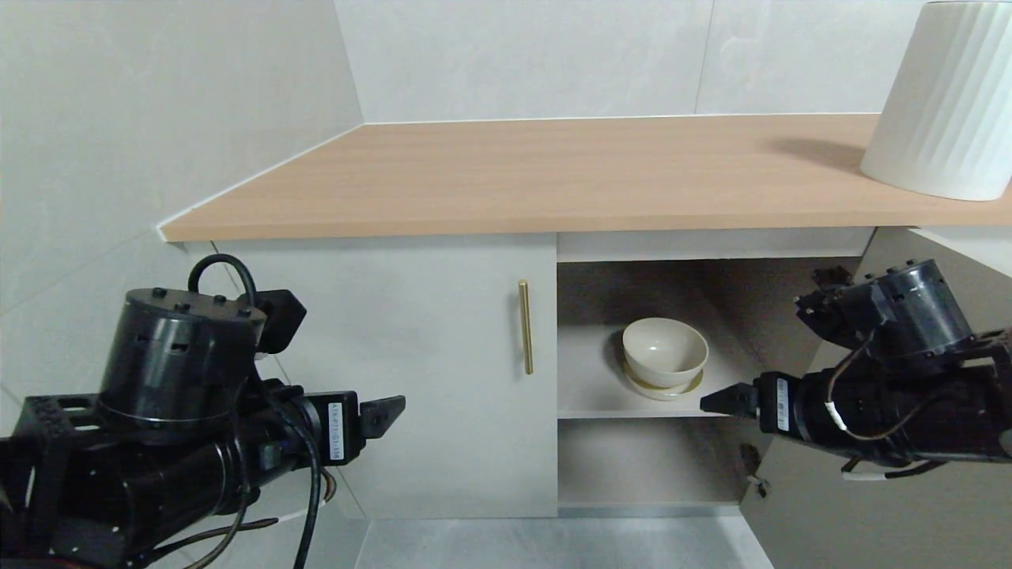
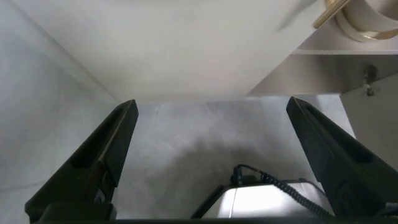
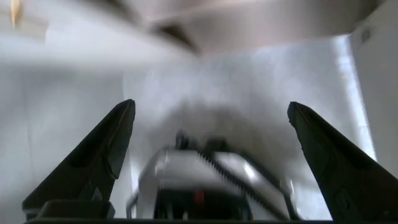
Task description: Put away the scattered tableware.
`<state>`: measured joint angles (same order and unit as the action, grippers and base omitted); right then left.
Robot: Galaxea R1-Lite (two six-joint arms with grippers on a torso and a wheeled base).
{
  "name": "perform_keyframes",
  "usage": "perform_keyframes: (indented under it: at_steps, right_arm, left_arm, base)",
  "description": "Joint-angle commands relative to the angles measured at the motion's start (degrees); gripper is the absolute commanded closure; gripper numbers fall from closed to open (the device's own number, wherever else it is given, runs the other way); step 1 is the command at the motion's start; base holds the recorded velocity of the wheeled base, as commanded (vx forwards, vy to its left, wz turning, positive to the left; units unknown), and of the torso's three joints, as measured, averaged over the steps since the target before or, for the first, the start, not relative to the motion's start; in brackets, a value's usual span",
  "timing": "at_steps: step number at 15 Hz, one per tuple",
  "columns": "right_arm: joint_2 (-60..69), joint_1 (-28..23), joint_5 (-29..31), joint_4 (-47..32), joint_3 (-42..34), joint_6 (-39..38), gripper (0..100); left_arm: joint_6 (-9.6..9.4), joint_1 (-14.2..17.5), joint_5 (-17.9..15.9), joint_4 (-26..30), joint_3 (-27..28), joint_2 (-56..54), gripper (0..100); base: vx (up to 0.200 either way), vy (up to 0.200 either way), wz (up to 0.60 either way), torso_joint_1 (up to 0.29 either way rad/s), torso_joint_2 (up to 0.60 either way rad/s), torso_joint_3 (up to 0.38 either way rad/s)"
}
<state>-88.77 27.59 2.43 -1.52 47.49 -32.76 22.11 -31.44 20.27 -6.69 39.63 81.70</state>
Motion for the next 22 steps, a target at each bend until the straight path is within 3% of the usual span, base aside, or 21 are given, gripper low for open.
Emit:
perform_keyframes:
  at_steps: [1, 4, 11, 22]
  right_arm:
    - [4.0, 2.2, 0.0, -0.1, -2.2, 2.0, 0]
    - [4.1, 2.4, 0.3, -0.2, -2.4, 2.4, 0]
    - [5.0, 2.5, 0.3, -2.3, -2.4, 3.3, 0]
    - [4.9, 2.5, 0.3, -2.7, -2.4, 3.3, 0]
  left_arm:
    - [-0.14, 0.2, 0.1, 0.0, -0.6, -2.3, 0]
    - [-0.14, 0.1, 0.1, 0.0, -0.8, -1.9, 0]
    - [-0.14, 0.1, 0.1, 0.0, -1.0, -1.9, 0]
    - [-0.14, -0.6, 0.2, 0.0, -1.0, -2.1, 0]
  base:
    - [0.000, 0.000, 0.00, 0.000, 0.00, 0.000]
    - [-0.200, 0.000, 0.00, 0.014, 0.01, 0.002]
    - [0.000, 0.000, 0.00, 0.000, 0.00, 0.000]
    - [-0.200, 0.000, 0.00, 0.005, 0.00, 0.002]
